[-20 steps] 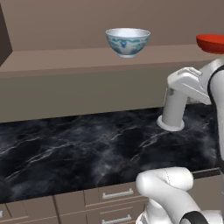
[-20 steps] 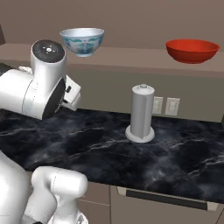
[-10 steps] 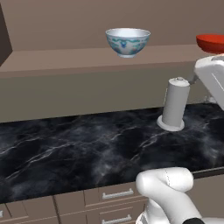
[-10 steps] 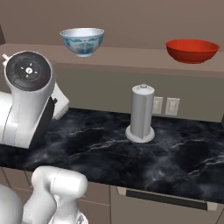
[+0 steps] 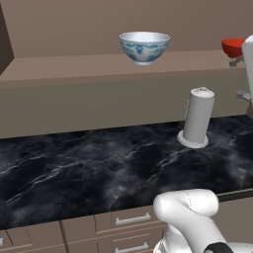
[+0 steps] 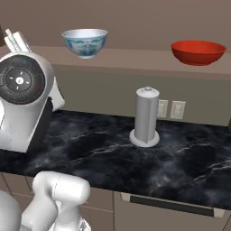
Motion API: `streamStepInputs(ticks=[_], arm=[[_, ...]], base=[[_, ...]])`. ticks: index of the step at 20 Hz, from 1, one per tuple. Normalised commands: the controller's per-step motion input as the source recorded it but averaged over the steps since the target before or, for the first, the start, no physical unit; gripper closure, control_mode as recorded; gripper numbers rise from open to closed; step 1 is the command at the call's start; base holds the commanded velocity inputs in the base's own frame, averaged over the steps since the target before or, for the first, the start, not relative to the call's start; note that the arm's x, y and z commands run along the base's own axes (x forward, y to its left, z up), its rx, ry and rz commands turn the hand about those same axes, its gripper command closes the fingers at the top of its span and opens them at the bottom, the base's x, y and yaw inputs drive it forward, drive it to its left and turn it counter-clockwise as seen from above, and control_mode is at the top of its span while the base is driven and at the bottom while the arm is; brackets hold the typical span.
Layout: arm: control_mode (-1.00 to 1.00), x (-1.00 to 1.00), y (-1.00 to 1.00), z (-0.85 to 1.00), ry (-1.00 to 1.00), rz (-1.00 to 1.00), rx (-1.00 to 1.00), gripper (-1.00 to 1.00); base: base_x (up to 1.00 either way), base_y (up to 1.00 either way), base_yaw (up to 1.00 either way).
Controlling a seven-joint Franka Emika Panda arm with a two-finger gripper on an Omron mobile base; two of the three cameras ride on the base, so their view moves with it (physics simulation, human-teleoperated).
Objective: Pick up the bowls from the cabinet and place each bowl in front of a stool on the dining counter.
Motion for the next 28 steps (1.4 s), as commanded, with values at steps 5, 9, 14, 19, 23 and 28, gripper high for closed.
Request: streamStepInputs(ticks=[5,9,14,19,23,28], arm=[[-1.00,0.58,-0.02,0.27,0.00,0.00,0.12,-1.00],[-1.00,0.64,-0.11,0.03,0.03,0.00,0.11,-1.00],[-1.00,0.71,-0.13,-0.01,0.00,0.06,0.06,-1.00],[-1.00,0.64,0.12,0.00,0.13,0.02,0.00,-1.00],[-1.00,0.71,0.16,-0.05,0.08,0.00,0.00,-1.00],[-1.00,0.71,0.10,-0.04,0.04,0.00,0.00,-1.00]], base=[[0.00,0.00,0.00],[0.00,0.00,0.00],[0.00,0.00,0.00],[0.00,0.00,0.00],[0.00,0.00,0.00],[0.00,0.00,0.00]])
